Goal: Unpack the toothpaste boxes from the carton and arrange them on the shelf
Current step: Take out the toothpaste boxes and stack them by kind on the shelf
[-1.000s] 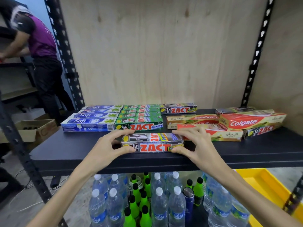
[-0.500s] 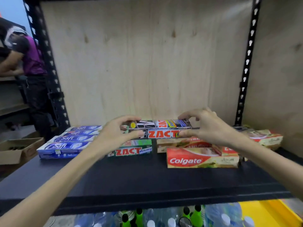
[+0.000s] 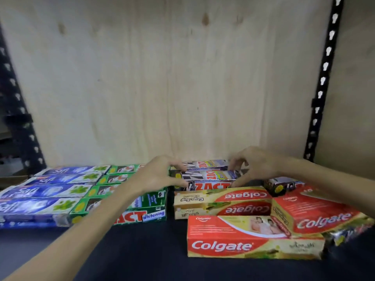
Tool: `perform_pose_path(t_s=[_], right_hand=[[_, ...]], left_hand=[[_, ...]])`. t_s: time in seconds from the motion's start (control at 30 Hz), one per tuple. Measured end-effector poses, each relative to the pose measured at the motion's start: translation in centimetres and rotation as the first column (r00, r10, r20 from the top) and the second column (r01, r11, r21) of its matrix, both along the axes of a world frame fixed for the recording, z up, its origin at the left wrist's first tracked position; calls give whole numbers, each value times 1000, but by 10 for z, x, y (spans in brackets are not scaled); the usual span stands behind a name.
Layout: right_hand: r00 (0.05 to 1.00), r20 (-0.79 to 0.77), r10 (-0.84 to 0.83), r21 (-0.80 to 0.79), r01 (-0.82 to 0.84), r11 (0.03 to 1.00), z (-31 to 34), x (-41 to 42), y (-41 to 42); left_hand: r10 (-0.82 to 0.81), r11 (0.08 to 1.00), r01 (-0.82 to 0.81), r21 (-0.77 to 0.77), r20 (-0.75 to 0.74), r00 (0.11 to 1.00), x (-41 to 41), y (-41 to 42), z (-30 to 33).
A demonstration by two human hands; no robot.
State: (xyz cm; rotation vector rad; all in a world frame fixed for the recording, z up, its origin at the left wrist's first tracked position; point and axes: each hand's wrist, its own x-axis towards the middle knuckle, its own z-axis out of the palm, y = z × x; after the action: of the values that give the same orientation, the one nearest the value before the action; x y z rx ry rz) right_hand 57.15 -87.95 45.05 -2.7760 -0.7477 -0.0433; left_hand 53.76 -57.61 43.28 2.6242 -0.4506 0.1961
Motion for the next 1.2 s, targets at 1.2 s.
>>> perform_pose_path(t_s=[1.2], right_hand=[[973, -189, -134, -120, 113, 986, 28, -144, -18]], left_hand=[[-165, 966, 180, 184, -94, 982, -98, -26, -15]])
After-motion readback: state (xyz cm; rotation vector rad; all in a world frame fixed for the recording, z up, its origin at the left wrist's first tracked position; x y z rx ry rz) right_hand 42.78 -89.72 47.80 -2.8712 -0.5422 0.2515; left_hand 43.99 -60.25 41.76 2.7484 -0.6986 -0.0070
